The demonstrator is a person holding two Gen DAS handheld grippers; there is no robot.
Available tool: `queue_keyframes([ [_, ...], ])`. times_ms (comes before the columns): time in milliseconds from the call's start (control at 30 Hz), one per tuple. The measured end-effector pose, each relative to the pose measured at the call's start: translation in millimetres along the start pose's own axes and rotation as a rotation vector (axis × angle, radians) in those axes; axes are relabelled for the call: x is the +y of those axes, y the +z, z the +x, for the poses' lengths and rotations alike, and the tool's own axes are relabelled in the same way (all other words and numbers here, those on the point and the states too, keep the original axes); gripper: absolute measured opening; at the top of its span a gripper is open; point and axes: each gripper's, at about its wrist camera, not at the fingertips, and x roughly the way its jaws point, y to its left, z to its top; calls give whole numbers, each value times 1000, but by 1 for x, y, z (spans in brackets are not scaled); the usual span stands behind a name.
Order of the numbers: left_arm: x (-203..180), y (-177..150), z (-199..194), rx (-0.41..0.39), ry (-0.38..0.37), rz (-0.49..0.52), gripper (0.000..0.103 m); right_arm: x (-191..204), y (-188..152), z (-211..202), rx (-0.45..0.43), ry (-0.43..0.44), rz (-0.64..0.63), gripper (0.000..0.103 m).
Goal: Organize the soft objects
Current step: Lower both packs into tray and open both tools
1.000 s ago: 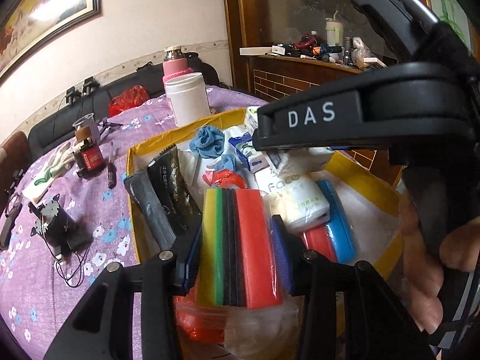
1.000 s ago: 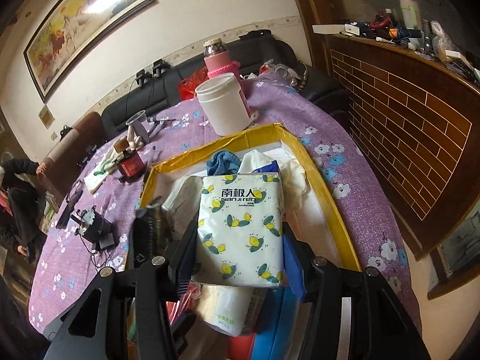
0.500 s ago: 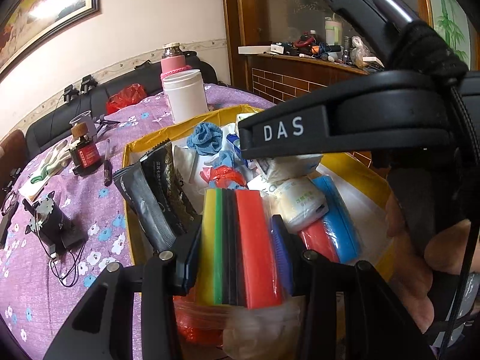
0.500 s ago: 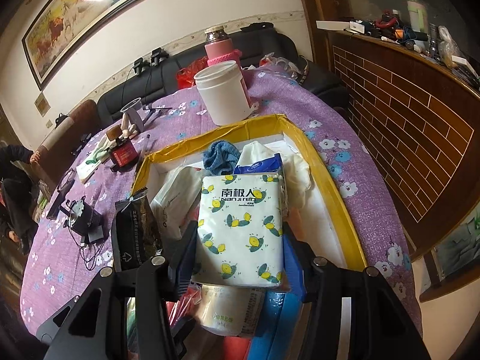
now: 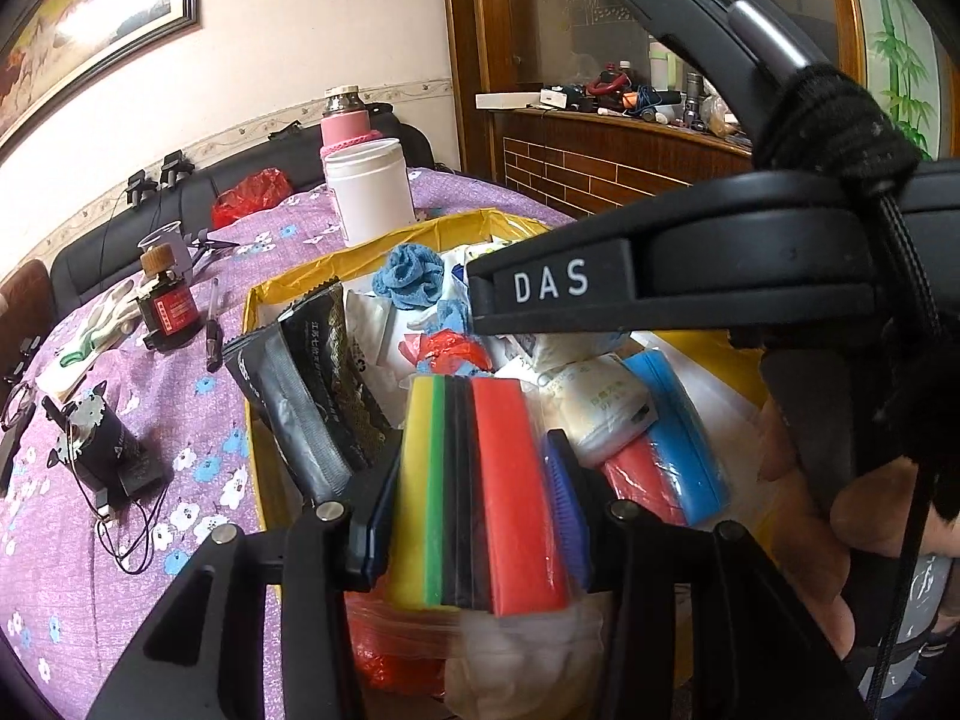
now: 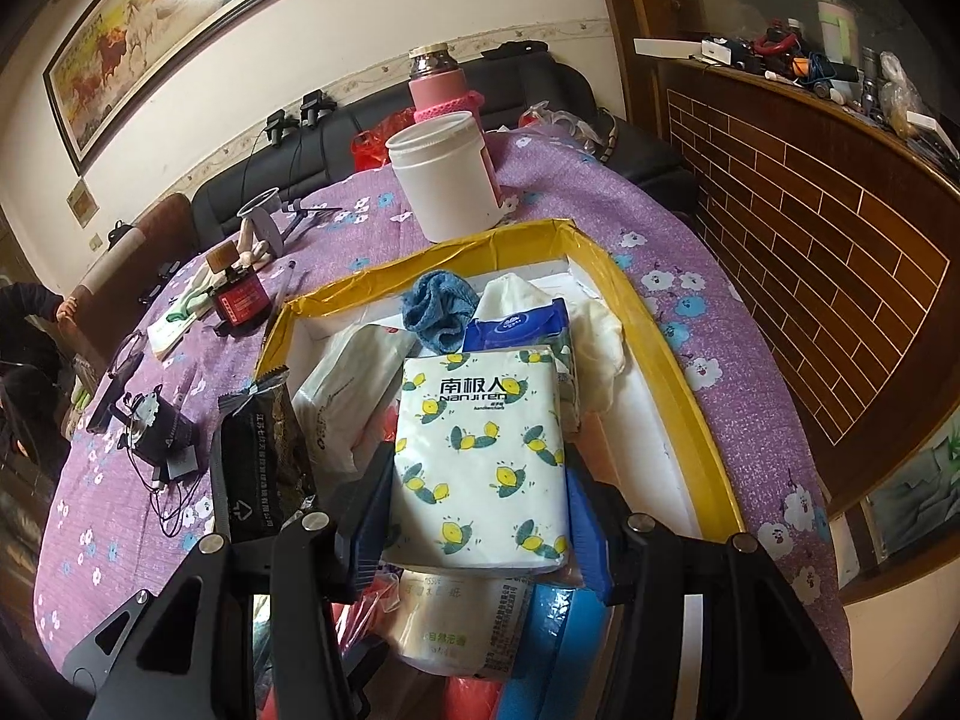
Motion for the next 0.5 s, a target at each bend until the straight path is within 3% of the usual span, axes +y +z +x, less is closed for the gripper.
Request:
queue_keyframes([
  [167,1,-1,-1,0,-3,0,48,-1,0,-3,-9,-1,5,57],
  [267,-1,-1,-3,-7,-14,7,67,-1,0,-8,-16,22,12,61],
  [367,-4,0,-12,-28,-9,21,70,1,0,-19,-42,20,8,75],
  [500,-5,4,-26,-37,-20,23,81,1,-1,-42,-90,10,17,76],
])
